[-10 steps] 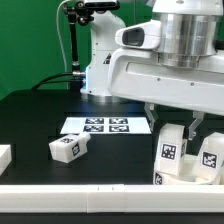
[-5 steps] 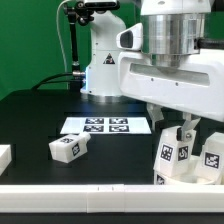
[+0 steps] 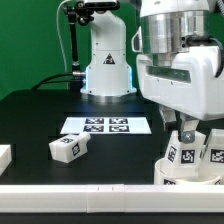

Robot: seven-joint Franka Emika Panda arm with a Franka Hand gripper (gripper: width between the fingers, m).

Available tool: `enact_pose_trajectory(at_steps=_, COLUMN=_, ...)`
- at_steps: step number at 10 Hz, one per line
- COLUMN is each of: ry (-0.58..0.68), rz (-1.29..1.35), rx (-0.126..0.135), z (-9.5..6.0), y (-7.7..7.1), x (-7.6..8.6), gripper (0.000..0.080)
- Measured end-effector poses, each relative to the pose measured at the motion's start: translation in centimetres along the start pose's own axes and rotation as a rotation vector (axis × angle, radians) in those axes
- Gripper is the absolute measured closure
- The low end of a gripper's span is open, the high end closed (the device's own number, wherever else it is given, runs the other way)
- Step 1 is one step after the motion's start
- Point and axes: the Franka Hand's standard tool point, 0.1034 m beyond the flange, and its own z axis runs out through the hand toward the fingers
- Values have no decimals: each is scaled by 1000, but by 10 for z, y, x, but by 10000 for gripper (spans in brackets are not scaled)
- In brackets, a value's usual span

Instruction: Assemble stool

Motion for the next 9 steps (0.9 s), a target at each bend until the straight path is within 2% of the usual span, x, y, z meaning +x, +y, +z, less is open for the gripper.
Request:
enact_pose_trajectory(at_steps=3, ry=-11, rz=129, rx=3, z=0, y=0, x=-1, gripper=463)
enact_pose_trajectory(at_steps=4, ry=-11, rz=107, rx=3, z=0, y=0, x=-1, gripper=402)
enact_pose_trajectory(at_steps=5, ry=-10, rz=77, rx=-20, z=-1, y=1, x=-5, gripper=402)
enact_pose_trajectory(at_steps=6, ry=-7, rz=29, rx=-57, z=-7, y=-3, x=-15, gripper=214)
enact_pose_trajectory(at_steps=7, ry=4, rz=-41, rx=-64, z=-14, y=-10, x=-23, gripper=170)
enact_pose_trajectory(at_steps=9, ry=-5, rz=-227, rx=-68, z=-22, y=-14, x=-27, gripper=154)
